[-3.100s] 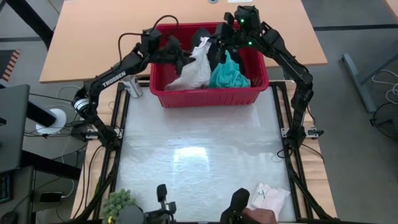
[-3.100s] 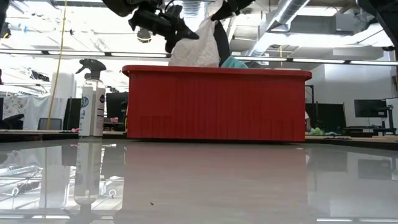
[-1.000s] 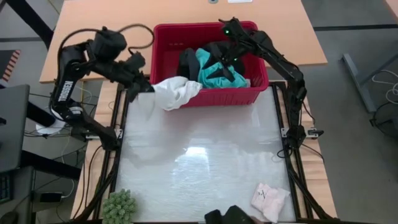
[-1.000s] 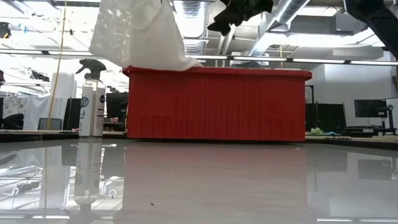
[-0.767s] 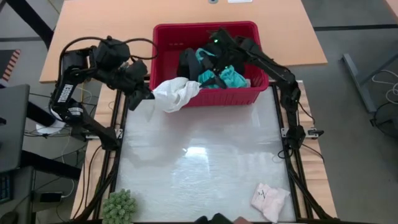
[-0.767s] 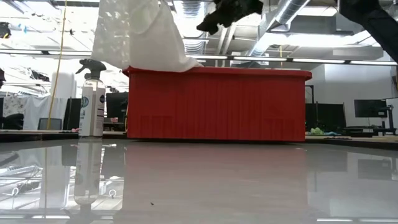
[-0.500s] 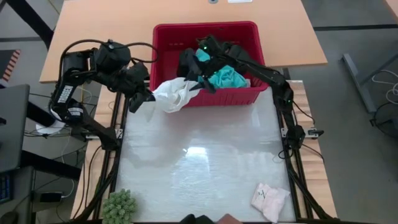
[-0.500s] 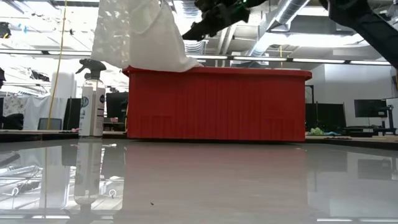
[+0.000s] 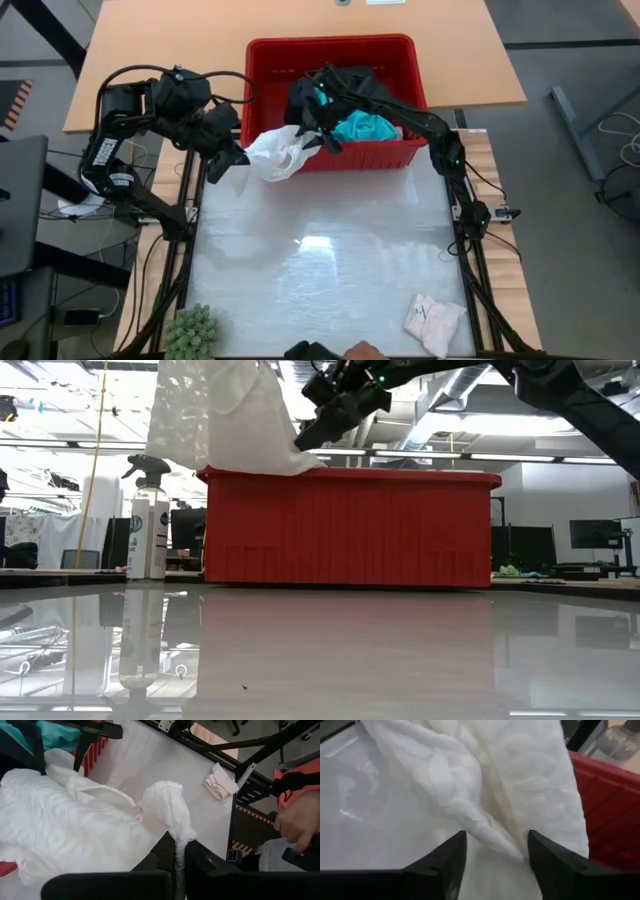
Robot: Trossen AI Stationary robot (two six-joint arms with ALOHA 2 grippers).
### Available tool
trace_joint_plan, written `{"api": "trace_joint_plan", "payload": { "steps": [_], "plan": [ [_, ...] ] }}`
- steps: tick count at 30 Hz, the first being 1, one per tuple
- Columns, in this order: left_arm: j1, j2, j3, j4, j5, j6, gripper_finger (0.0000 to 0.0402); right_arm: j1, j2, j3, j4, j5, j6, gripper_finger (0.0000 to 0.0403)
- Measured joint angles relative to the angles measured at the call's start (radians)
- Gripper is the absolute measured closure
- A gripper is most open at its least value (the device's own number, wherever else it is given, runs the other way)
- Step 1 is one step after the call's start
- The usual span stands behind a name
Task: Fold Laundry from Bin
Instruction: Fold the white blouse
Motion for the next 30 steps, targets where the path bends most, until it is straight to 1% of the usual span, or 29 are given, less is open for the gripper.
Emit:
{"api": "trace_joint_plan", "payload": {
  "steps": [2,5,8,9,14,18,23,26,30],
  "plan": [
    [0.0,0.0,0.0,-0.002,0.0,0.02,0.0401,0.004,-0.001,0.001,-0.008,0.037,-0.005,0.0224],
    [0.0,0.0,0.0,-0.002,0.0,0.05,0.0401,0.011,0.006,0.002,-0.014,0.144,-0.005,0.028],
    [0.0,0.0,0.0,-0.002,-0.015,0.059,0.0401,0.026,0.003,0.0,-0.03,0.261,-0.03,0.0359],
    [0.0,0.0,0.0,-0.002,-0.025,0.061,0.0401,0.03,-0.008,0.0,-0.038,0.285,-0.053,0.0376],
    [0.0,0.0,0.0,-0.001,-0.097,0.112,0.0401,0.053,-0.11,0.001,-0.012,0.427,-0.075,0.0381],
    [0.0,0.0,0.0,0.034,-0.207,0.169,0.0401,0.068,-0.217,0.001,0.003,0.528,-0.068,0.0381],
    [0.001,-0.011,-0.001,0.12,-0.332,0.279,0.0401,0.09,-0.371,0.001,0.003,0.615,0.062,0.0381],
    [0.001,-0.036,-0.001,0.18,-0.342,0.358,0.0401,0.124,-0.46,0.001,0.009,0.652,0.136,0.0381],
    [0.0,-0.077,-0.001,0.273,-0.341,0.439,0.0401,0.209,-0.57,0.001,0.061,0.719,0.232,0.0381]
  ]
}}
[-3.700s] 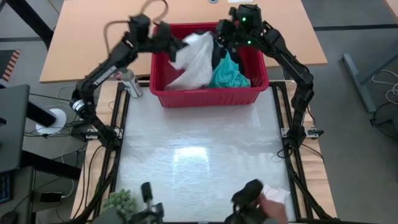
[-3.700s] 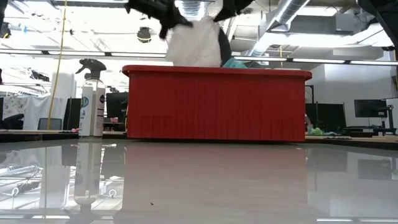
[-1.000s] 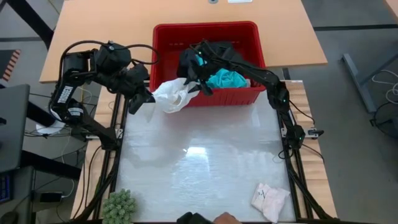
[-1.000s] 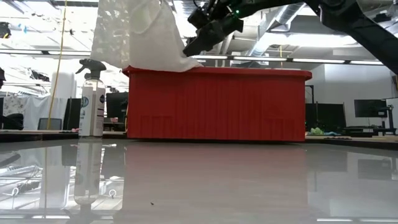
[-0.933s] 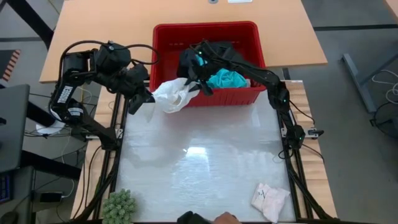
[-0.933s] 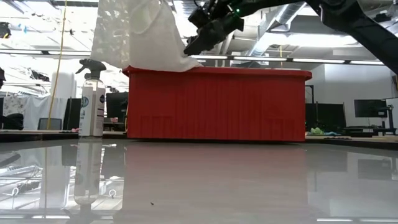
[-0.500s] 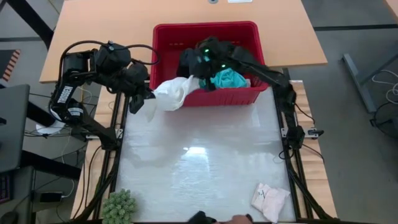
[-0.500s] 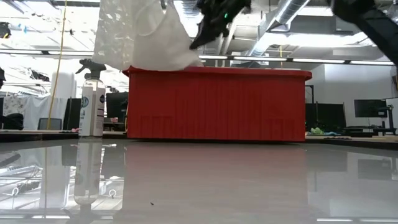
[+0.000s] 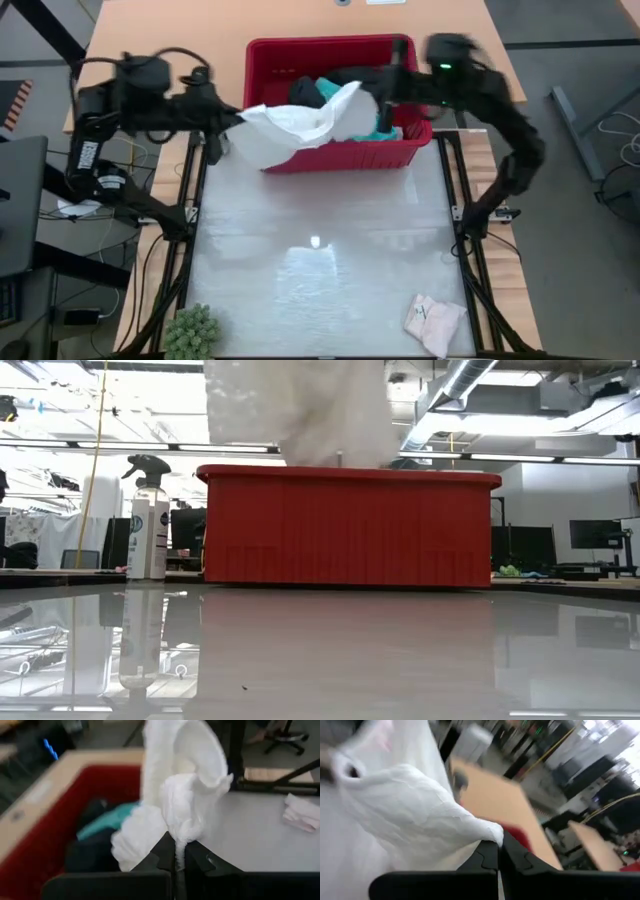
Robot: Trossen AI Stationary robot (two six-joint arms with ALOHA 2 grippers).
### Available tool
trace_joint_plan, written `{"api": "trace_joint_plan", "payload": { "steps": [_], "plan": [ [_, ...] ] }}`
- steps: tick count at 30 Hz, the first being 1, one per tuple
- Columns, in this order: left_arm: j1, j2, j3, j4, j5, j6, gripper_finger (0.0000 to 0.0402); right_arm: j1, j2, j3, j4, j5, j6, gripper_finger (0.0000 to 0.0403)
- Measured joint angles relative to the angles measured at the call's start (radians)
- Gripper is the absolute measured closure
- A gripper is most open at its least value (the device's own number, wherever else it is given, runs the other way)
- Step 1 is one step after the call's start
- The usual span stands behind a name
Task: Fold Laundry from Bin
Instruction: Fold the white blouse
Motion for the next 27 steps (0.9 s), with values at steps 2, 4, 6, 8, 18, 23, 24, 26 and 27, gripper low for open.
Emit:
{"api": "trace_joint_plan", "payload": {
  "steps": [2,4,6,8,18,23,24,26,27],
  "plan": [
    [0.0,-0.024,0.0,0.047,0.008,0.012,0.0401,0.054,-0.047,0.0,0.022,0.028,0.032,0.0381],
    [0.0,-0.053,0.0,0.084,0.04,0.014,0.0401,0.121,-0.087,0.0,0.048,0.056,0.058,0.0381],
    [0.0,-0.083,0.0,0.111,0.101,0.013,0.0399,0.197,-0.118,0.0,0.065,0.062,0.078,0.0381],
    [0.0,-0.111,0.0,0.133,0.189,0.01,0.0399,0.278,-0.14,0.0,0.085,0.062,0.108,0.0381],
    [0.0,-0.184,0.0,0.526,0.963,-0.097,0.0401,0.742,-0.129,0.0,0.229,0.032,-0.045,0.0381],
    [0.0,-0.17,-0.001,0.707,1.087,-0.261,0.0401,0.899,-0.094,-0.001,0.305,0.202,-0.171,0.0381],
    [0.0,-0.167,-0.001,0.724,1.085,-0.292,0.0401,0.915,-0.089,-0.001,0.319,0.271,-0.175,0.0381],
    [0.0,-0.16,0.0,0.722,1.076,-0.345,0.0401,0.94,-0.079,-0.001,0.351,0.423,-0.173,0.0381],
    [0.0,-0.152,0.001,0.706,1.07,-0.357,0.0401,0.948,-0.074,0.0,0.357,0.508,-0.164,0.0381]
  ]
}}
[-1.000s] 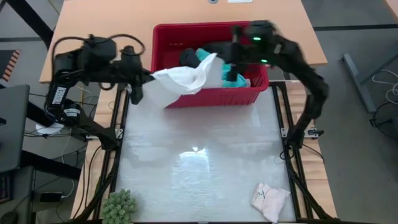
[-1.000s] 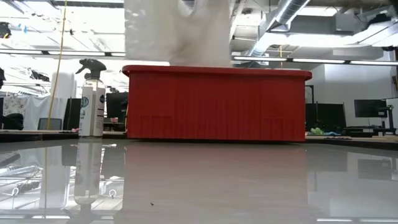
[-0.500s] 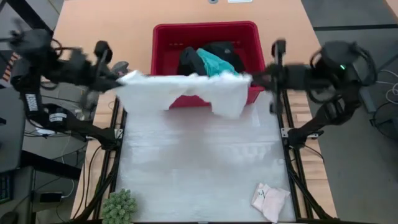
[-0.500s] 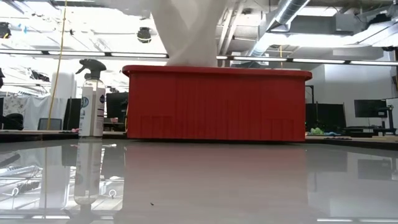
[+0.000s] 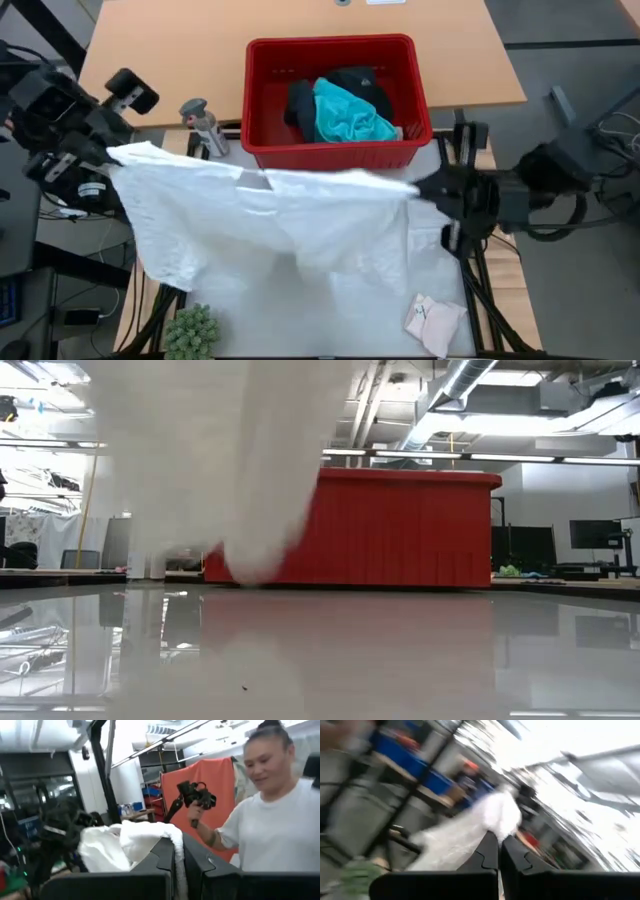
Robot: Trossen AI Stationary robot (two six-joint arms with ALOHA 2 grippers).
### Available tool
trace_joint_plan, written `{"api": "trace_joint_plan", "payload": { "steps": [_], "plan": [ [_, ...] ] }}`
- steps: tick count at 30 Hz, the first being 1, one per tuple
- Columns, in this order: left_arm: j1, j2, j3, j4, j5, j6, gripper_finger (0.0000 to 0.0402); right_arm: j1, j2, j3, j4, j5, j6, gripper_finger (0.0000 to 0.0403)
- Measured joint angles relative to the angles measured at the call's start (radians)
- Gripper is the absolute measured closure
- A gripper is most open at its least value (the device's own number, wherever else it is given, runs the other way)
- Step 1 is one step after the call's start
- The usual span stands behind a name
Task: Fold Laundry from Bin
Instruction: Fold the white blouse
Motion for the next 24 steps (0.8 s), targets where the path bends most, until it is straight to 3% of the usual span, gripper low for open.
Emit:
{"api": "trace_joint_plan", "payload": {
  "steps": [5,8,11,15,17,21,24],
  "plan": [
    [0.0,0.078,0.002,-0.297,-0.063,0.137,0.0401,0.013,0.033,0.0,-0.144,0.427,0.206,0.0381],
    [0.004,0.153,0.001,-0.502,-0.209,0.277,0.0401,0.013,0.049,0.0,-0.335,0.537,0.455,0.0381],
    [0.025,0.251,-0.002,-0.605,-0.325,0.4,0.0401,0.027,0.054,0.0,-0.557,0.602,0.747,0.0381],
    [0.069,0.362,-0.015,-0.519,-0.368,0.39,0.0401,0.049,0.06,0.0,-0.881,0.671,1.113,0.0381],
    [0.095,0.418,-0.014,-0.412,-0.415,0.465,0.0401,0.055,0.061,-0.001,-0.989,0.69,1.263,0.0381],
    [0.152,0.512,-0.014,-0.084,-0.5,0.438,0.0401,0.069,0.028,-0.013,-0.928,0.74,1.125,0.0381],
    [0.205,0.552,0.004,0.136,-0.371,0.35,0.0401,0.086,-0.005,-0.006,-0.93,0.886,1.05,0.0381]
  ]
}}
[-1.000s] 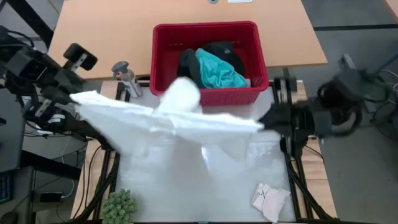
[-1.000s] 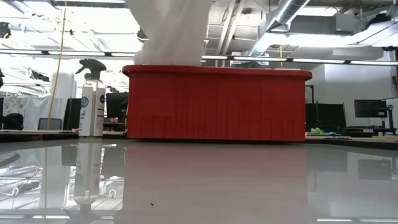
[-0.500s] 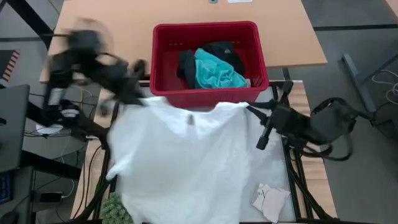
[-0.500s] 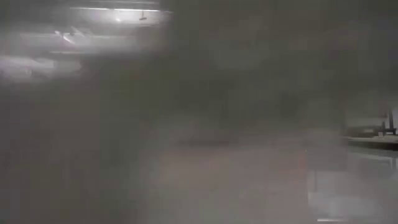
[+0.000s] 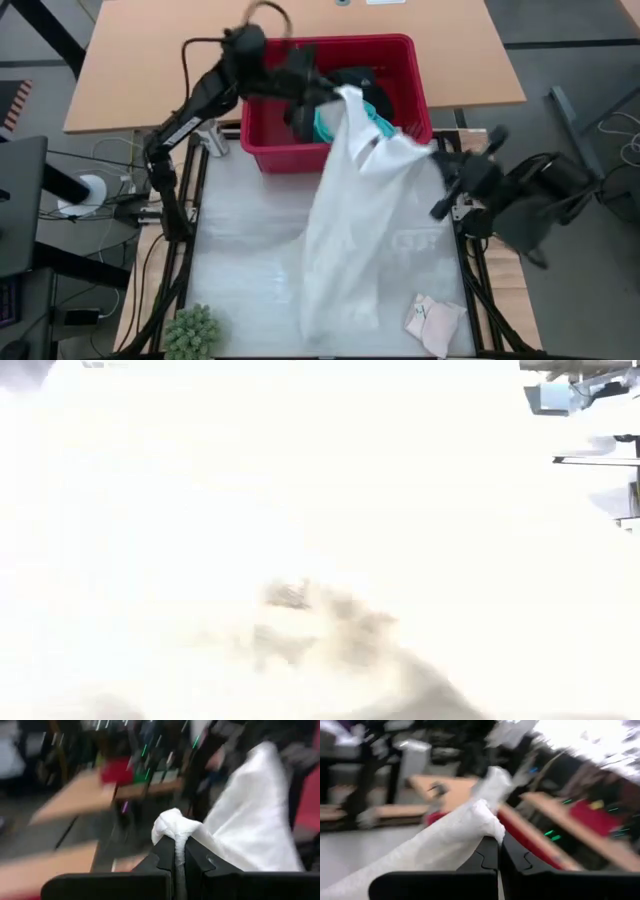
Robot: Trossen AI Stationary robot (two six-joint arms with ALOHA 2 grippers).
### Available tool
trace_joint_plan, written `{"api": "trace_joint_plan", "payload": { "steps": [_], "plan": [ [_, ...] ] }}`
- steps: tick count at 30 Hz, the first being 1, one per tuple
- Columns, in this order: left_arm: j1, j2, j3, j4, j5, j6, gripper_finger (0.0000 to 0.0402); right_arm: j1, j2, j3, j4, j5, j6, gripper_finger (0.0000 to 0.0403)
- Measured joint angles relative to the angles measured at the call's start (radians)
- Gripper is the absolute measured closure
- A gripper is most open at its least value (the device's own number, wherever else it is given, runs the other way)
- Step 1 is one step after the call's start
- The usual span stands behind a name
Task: Fold Laundry from Bin
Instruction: Fold the white blouse
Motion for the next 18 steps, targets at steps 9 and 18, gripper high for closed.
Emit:
{"api": "trace_joint_plan", "payload": {
  "steps": [9,18],
  "plan": [
    [0.117,-0.026,0.002,0.723,0.383,-0.507,0.0401,-0.025,-0.074,0.001,0.34,0.097,-0.524,0.0381],
    [0.138,-0.068,0.003,0.663,0.833,-0.976,0.0401,-0.042,-0.058,-0.005,0.895,0.096,-1.103,0.0381]
  ]
}}
